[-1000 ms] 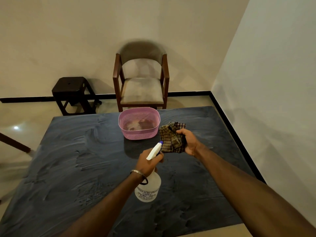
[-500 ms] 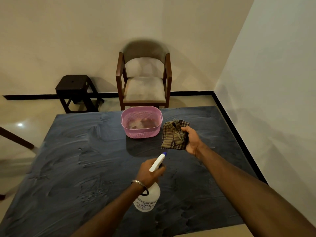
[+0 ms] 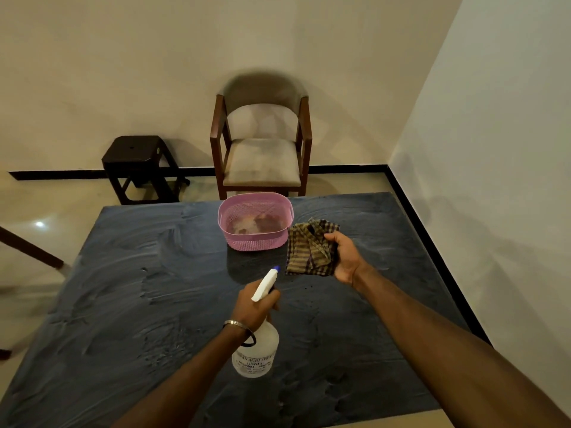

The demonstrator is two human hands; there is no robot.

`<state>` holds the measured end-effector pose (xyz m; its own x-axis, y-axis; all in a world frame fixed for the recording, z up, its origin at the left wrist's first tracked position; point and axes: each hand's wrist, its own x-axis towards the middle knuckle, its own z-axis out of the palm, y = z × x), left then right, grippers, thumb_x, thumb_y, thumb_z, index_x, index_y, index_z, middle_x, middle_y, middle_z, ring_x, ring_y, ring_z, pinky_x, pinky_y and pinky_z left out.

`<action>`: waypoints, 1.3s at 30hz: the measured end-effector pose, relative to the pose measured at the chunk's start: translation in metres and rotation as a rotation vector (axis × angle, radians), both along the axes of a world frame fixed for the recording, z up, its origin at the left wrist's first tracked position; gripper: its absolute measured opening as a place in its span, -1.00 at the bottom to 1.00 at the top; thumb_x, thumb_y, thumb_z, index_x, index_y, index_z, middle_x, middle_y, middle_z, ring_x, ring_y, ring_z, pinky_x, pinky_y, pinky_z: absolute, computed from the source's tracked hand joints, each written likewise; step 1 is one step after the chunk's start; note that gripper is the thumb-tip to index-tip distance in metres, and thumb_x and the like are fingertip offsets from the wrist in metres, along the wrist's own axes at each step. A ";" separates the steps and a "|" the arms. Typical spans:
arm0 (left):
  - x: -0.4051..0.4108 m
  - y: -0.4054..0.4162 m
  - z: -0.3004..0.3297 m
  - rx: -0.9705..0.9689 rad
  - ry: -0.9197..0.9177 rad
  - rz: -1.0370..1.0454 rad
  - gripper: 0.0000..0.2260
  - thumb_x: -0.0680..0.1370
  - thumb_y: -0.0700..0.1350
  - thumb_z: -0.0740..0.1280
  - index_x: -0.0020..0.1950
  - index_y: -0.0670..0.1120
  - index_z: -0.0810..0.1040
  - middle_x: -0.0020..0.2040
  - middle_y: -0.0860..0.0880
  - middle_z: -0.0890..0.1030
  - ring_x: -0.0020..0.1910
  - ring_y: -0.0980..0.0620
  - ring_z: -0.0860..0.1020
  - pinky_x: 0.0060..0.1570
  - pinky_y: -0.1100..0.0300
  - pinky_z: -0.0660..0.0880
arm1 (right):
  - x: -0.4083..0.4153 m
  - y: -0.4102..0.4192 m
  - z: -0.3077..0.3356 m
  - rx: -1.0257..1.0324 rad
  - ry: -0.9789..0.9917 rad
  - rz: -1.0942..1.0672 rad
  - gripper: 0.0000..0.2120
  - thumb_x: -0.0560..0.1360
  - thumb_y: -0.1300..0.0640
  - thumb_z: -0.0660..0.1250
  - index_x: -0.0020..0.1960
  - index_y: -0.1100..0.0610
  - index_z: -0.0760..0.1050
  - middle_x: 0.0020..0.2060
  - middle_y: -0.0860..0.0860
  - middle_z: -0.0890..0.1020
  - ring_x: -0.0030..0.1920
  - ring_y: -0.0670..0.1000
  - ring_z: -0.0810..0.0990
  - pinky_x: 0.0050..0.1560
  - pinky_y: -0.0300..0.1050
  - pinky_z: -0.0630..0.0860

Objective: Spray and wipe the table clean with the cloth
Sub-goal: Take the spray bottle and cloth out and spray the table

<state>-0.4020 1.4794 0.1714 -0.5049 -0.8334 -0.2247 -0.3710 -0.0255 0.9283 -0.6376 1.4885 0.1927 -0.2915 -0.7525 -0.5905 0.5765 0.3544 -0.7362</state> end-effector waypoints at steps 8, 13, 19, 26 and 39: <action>-0.005 -0.028 0.013 -0.163 0.113 0.105 -0.95 0.52 -0.27 0.34 -0.05 -0.16 0.54 -0.15 -0.21 0.58 -0.19 -0.16 0.58 -0.31 0.04 0.60 | 0.004 -0.010 0.000 -0.017 -0.035 0.017 -0.67 0.59 0.06 0.18 0.18 0.21 0.61 0.07 0.18 0.70 0.13 0.18 0.64 0.19 0.10 0.55; -0.017 -0.073 0.044 -0.273 0.150 0.157 -0.96 0.54 -0.28 0.33 -0.03 -0.17 0.52 -0.16 -0.16 0.56 -0.22 -0.07 0.58 -0.36 0.21 0.58 | 0.014 -0.024 0.004 0.007 -0.023 0.038 -0.68 0.59 0.12 0.17 0.19 0.24 0.59 0.05 0.19 0.69 0.02 0.15 0.67 0.05 0.04 0.60; -0.035 -0.152 0.082 -0.461 0.164 0.202 -0.97 0.54 -0.22 0.33 -0.03 -0.14 0.52 -0.18 -0.10 0.57 -0.21 -0.02 0.55 -0.21 0.20 0.53 | 0.020 -0.051 0.007 0.018 0.007 0.010 -0.70 0.60 0.13 0.15 0.16 0.23 0.59 0.01 0.17 0.70 0.00 0.15 0.67 0.05 0.04 0.60; -0.062 -0.233 0.080 -0.481 0.134 0.214 -0.84 0.56 -0.12 0.35 0.08 -0.17 0.51 -0.17 0.01 0.54 -0.24 0.16 0.51 -0.24 0.45 0.41 | 0.022 -0.082 -0.008 0.055 0.042 -0.055 -0.71 0.57 0.13 0.20 0.17 0.23 0.59 0.00 0.17 0.72 0.08 0.17 0.66 0.24 0.17 0.55; -0.067 -0.283 -0.008 -0.477 0.040 0.123 -0.77 0.54 -0.05 0.37 0.13 -0.12 0.50 -0.13 -0.02 0.58 -0.21 0.11 0.53 -0.22 0.33 0.44 | 0.026 -0.102 -0.037 0.120 -0.029 -0.153 -0.73 0.58 0.14 0.19 0.09 0.21 0.63 0.09 0.20 0.69 0.13 0.20 0.64 0.28 0.19 0.51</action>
<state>-0.4691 1.1966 0.1629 -0.3971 -0.8924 0.2144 -0.3556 0.3650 0.8604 -0.6120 1.3869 0.1557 -0.3784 -0.6248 -0.6830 0.6506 0.3454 -0.6763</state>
